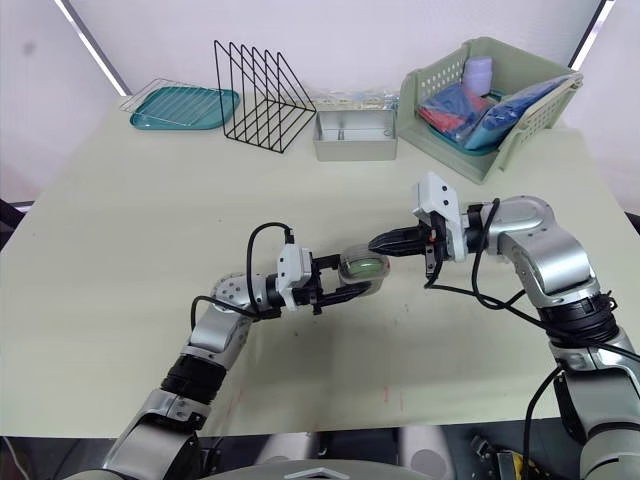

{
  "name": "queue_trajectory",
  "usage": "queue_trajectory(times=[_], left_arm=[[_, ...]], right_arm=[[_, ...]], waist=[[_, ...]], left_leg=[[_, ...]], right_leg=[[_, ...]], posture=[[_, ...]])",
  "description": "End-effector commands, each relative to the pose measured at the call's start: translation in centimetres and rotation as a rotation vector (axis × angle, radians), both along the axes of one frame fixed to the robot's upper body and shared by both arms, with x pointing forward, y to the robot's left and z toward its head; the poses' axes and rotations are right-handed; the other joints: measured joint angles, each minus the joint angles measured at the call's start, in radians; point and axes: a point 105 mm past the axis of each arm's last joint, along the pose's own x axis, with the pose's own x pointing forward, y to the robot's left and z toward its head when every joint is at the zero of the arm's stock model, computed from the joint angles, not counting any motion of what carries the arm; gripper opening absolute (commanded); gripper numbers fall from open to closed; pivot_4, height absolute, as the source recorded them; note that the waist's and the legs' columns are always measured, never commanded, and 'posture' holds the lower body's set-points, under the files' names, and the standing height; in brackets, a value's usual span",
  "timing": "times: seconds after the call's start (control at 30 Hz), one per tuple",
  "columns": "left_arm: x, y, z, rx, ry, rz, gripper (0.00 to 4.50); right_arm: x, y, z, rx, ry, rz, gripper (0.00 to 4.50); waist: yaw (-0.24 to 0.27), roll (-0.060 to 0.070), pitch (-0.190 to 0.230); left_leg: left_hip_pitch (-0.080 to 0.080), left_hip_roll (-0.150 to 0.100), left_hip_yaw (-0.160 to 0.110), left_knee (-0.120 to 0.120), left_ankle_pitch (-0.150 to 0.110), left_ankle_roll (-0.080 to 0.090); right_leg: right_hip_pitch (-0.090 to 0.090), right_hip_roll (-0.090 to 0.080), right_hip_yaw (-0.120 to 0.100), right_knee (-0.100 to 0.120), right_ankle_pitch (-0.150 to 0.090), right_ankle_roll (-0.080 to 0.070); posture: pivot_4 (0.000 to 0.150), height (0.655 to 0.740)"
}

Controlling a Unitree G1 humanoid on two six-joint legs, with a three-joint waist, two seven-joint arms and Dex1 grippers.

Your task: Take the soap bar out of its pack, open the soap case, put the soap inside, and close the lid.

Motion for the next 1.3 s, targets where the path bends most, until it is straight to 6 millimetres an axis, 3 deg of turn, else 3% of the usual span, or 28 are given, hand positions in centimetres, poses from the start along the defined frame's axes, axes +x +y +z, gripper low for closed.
queue_trajectory(times=[0.03, 1.3], left_arm=[[0.3, 0.1, 0.9, -0.019, -0.039, 0.014, 1.9], [0.3, 0.2, 0.9, -0.015, -0.042, 0.029, 1.9]], right_arm=[[-0.2, 0.0, -1.0, -0.042, -0.005, 0.017, 0.07], [-0.5, 0.5, -3.9, -0.144, -0.023, 0.055, 0.07]], waist=[[0.0, 0.0, 0.0], [-0.002, 0.0, -0.001]], left_leg=[[0.0, 0.0, 0.0, 0.0, 0.0, 0.0], [0.005, 0.0, 0.0, 0.0, 0.0, 0.0]], right_leg=[[0.0, 0.0, 0.0, 0.0, 0.0, 0.0], [0.005, 0.0, 0.0, 0.0, 0.0, 0.0]], posture=[[0.15, 0.74], [0.15, 0.74]])
